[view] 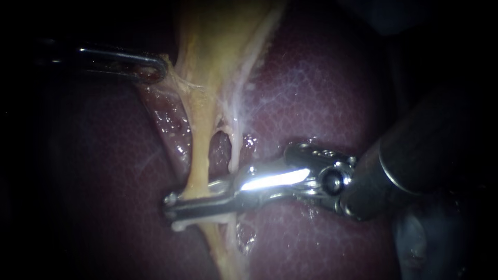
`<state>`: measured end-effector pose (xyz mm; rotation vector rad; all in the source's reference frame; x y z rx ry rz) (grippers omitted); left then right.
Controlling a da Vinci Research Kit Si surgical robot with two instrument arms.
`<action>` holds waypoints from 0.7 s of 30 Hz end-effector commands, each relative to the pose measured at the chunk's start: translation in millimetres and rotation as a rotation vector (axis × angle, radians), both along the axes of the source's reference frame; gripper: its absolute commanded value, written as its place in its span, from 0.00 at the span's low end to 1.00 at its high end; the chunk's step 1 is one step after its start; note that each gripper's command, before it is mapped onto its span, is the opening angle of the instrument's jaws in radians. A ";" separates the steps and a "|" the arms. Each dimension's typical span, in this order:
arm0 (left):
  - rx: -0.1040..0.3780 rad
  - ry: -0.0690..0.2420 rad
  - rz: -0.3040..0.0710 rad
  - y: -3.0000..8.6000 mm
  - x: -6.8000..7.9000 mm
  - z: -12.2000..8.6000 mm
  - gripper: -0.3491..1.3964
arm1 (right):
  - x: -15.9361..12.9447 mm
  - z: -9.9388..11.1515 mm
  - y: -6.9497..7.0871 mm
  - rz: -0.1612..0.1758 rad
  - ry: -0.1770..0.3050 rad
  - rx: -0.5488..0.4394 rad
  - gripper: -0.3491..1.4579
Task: Clipping second clip left tube
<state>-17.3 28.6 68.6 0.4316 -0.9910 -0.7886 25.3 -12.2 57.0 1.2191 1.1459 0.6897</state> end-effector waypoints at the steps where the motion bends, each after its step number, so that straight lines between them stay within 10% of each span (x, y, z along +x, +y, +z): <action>1: 0.000 0.000 0.000 0.0 0.0 0.0 0.00 | -0.1 0.0 0.0 -0.008 -0.006 -0.004 0.00; 21: 0.000 0.000 -0.001 0.0 -0.1 -0.1 0.00 | 0.2 0.0 0.2 -0.021 -0.018 -0.009 0.00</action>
